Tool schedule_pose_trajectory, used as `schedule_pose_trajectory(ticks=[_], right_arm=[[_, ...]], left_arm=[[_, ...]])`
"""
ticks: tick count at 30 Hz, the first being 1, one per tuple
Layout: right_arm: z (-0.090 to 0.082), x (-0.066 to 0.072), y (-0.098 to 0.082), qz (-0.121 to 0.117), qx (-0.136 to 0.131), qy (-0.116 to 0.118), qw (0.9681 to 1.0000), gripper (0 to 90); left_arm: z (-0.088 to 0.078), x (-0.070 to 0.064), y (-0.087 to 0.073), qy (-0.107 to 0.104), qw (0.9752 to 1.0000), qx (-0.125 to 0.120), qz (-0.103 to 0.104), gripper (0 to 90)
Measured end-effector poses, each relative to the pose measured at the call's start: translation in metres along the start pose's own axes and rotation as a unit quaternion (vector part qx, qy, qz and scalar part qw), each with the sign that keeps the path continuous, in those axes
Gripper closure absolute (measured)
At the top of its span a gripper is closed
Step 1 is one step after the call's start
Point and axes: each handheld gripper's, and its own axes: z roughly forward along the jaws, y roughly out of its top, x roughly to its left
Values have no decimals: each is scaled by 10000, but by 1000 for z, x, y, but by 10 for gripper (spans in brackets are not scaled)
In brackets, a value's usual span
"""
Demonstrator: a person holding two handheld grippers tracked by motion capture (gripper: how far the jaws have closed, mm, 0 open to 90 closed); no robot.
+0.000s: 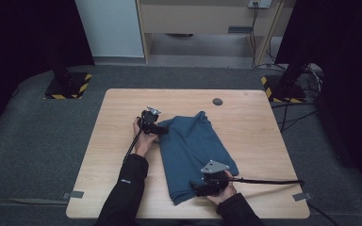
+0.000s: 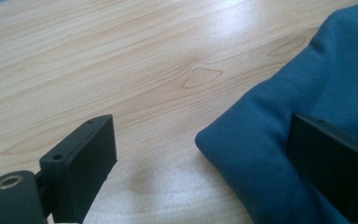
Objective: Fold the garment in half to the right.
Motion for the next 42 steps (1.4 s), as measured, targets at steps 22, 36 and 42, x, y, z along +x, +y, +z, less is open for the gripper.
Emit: schedule_pose_trajectory(ticks=[22,36,42], right_arm=[[-17,-43,-13,515,116,-318,9981,104],[-35,-38,-3,516,-228,-283,9980,98],[-34,-55,-9,661,-126,-282,9973,97]], left_arm=[[-9,-23,-10,-130,9997,152,-127,105],[-38,-33,-17,-625,9973,252,-301,135],[-56,-43,-42,-911,9945,433,-294,123]])
